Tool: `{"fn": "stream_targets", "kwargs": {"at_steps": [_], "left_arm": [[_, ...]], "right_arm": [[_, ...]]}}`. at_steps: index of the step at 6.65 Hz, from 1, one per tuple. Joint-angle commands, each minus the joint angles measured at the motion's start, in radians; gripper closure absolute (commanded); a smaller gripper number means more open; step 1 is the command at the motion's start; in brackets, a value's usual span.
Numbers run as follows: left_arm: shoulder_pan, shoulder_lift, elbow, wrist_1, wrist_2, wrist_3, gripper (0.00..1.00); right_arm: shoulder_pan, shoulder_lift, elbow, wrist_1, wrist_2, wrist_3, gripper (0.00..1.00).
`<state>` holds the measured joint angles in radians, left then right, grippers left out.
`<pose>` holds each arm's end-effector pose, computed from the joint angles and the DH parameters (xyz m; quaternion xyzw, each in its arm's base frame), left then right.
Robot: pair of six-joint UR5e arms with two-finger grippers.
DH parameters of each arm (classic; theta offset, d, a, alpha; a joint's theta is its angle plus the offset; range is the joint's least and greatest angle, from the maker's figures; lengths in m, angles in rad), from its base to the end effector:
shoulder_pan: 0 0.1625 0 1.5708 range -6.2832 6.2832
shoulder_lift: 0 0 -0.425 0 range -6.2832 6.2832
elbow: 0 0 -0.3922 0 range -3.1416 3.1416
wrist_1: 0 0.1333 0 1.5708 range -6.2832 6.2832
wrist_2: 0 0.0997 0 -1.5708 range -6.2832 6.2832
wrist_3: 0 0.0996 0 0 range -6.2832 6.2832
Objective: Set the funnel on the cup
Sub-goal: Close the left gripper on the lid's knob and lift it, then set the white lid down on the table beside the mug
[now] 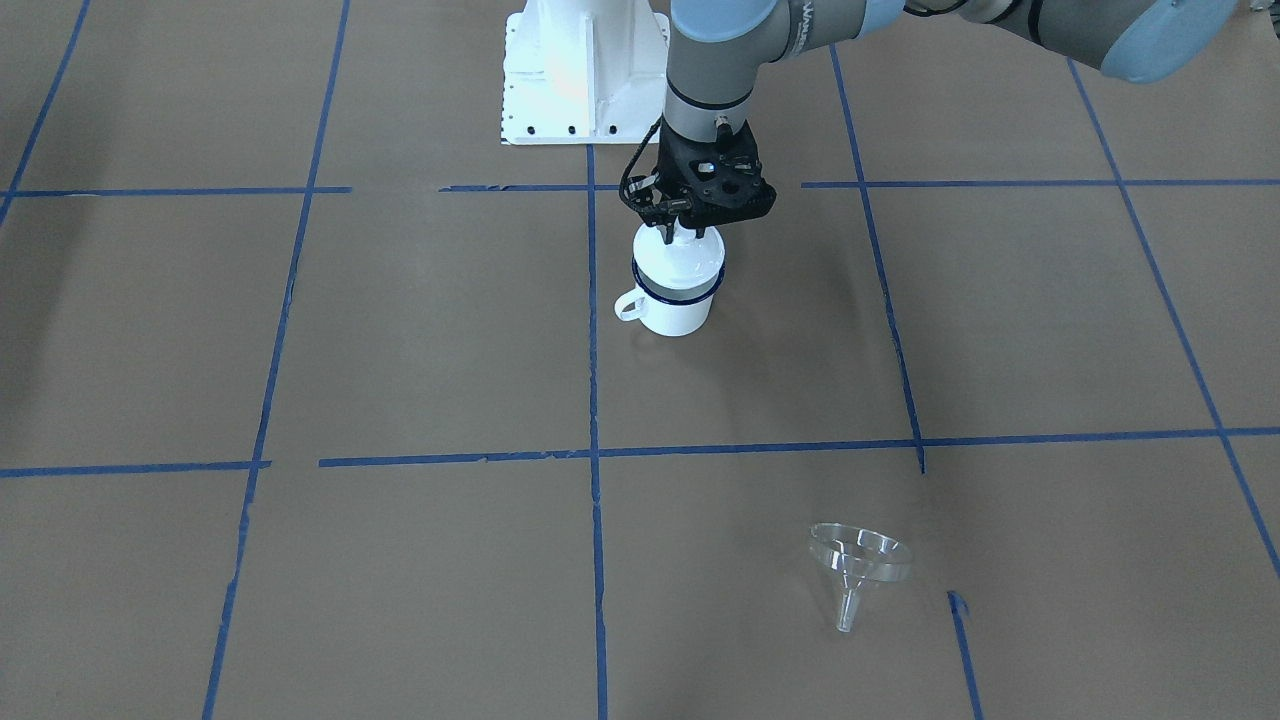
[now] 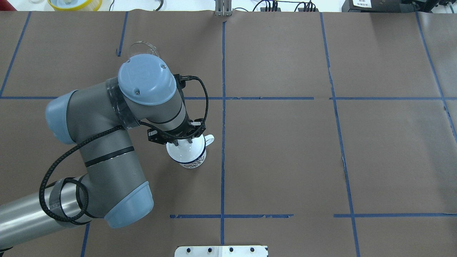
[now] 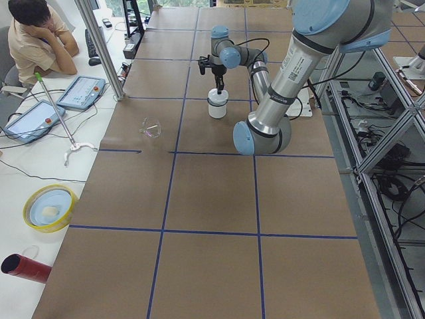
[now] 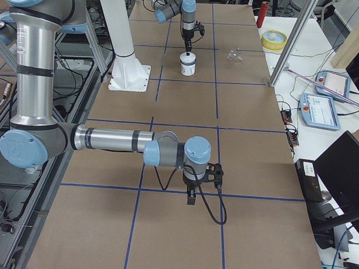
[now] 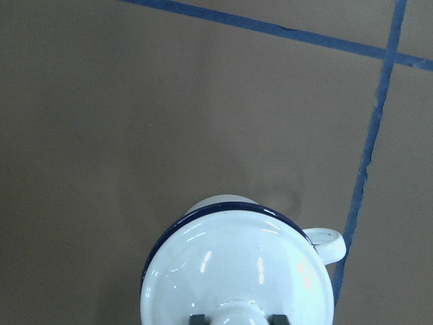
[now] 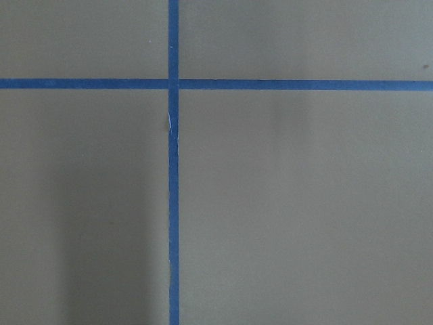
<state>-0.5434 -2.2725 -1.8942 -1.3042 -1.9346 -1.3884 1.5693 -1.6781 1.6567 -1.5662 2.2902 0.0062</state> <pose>0.4752 -0.4014 0.1508 -0.0278 0.4001 -0.0981 0.9108 0.0670 -0.4451 0.6700 -0.0092 -0.3519 0.0052 0.9360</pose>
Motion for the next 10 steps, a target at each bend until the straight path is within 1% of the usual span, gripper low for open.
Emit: {"fn": "stream_targets", "kwargs": {"at_steps": [1,2,3,4,5,6,7,8,10], "left_arm": [[-0.059,0.008,-0.035,0.023,-0.001,0.053,1.0],[-0.073,0.058,-0.093,0.026,0.0,0.099,1.0],[-0.084,0.17,-0.206,0.022,0.003,0.164,1.0],[-0.089,0.25,-0.239,0.008,0.003,0.192,1.0],[-0.086,0.308,-0.22,-0.086,0.003,0.192,1.0],[-0.079,0.338,-0.15,-0.209,0.003,0.192,1.0],[-0.07,0.331,-0.055,-0.254,0.002,0.192,1.0],[-0.06,0.335,-0.014,-0.301,0.002,0.192,1.0],[-0.038,0.34,-0.009,-0.305,0.003,0.192,1.0]], "right_arm": [[0.0,0.0,0.0,0.0,0.0,0.0,0.0],[0.0,0.0,0.0,0.0,0.0,0.0,0.0],[0.0,0.0,0.0,0.0,0.0,0.0,0.0],[0.0,0.0,0.0,0.0,0.0,0.0,0.0],[0.0,0.0,0.0,0.0,0.0,0.0,0.0],[0.0,0.0,0.0,0.0,0.0,0.0,0.0],[0.0,0.0,0.0,0.0,0.0,0.0,0.0],[0.0,0.0,0.0,0.0,0.0,0.0,0.0],[0.0,0.0,-0.002,0.0,0.0,0.0,0.0]]}}
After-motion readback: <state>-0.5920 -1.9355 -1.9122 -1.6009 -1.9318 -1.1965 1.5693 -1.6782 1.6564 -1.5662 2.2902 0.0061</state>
